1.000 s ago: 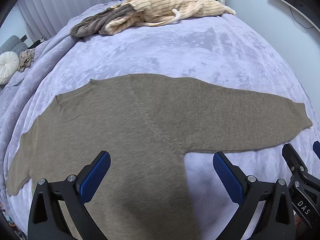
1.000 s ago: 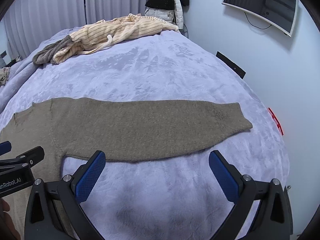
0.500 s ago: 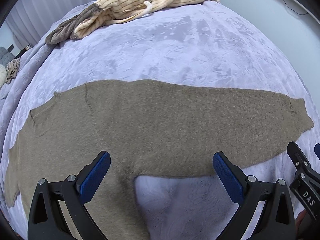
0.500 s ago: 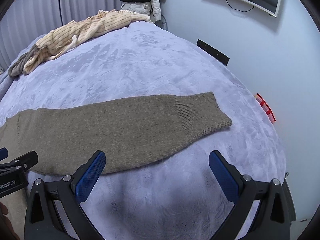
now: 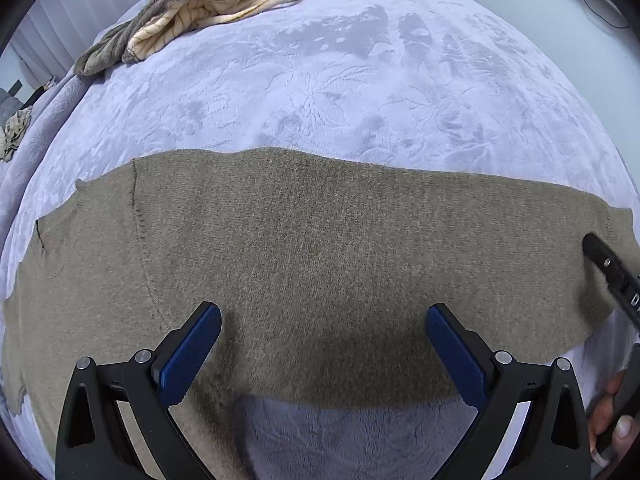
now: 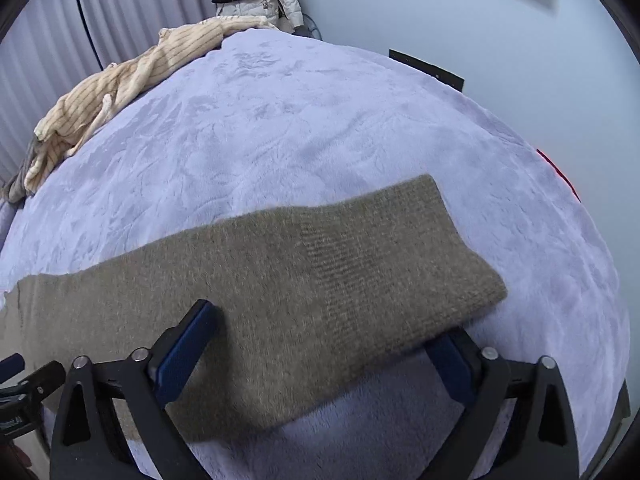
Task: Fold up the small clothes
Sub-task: 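Grasp the sleeve cuff with the right gripper and fold it across the body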
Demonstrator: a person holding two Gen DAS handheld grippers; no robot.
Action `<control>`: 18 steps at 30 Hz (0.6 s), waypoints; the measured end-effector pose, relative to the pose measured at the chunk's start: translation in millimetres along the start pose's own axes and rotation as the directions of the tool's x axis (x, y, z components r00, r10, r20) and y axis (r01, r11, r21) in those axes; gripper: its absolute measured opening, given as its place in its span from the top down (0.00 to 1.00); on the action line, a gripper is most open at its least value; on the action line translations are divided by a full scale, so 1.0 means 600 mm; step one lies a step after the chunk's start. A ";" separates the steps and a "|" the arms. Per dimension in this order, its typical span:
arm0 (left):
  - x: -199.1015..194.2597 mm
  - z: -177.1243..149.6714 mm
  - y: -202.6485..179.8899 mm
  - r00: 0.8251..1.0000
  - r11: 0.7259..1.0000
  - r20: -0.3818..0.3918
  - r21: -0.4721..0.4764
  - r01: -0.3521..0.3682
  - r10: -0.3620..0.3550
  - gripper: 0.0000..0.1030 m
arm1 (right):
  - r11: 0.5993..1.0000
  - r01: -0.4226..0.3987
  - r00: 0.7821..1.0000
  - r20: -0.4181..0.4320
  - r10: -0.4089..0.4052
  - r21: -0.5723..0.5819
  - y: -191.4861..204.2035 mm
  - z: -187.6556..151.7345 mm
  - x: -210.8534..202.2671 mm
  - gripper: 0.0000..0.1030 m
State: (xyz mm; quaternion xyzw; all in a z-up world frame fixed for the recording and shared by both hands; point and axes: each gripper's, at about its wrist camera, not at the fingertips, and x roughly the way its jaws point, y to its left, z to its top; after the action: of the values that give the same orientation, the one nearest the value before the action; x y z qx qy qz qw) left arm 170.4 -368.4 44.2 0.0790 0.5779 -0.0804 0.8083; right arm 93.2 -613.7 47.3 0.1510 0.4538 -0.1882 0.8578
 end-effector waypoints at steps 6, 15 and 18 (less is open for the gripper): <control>0.004 0.003 0.024 1.000 1.000 0.005 -0.016 0.017 -0.017 0.00 | 0.987 -0.153 0.987 0.058 0.151 0.040 -0.009 0.013 -0.035 0.94; -0.009 0.003 0.100 0.998 0.998 -0.031 -0.043 0.055 -0.056 0.00 | 0.993 -0.116 0.983 0.146 0.115 -0.004 0.034 0.005 -0.133 0.94; -0.055 -0.024 0.159 0.997 0.996 0.040 -0.071 0.061 -0.058 0.00 | 0.992 -0.129 0.974 0.188 0.130 -0.016 0.049 0.004 -0.182 0.94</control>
State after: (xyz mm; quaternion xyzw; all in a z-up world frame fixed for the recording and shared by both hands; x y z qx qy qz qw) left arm 167.6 -270.8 74.2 0.0310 0.5670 -0.0852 0.8187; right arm 52.1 -568.3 142.7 0.1601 0.3600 -0.1445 0.9077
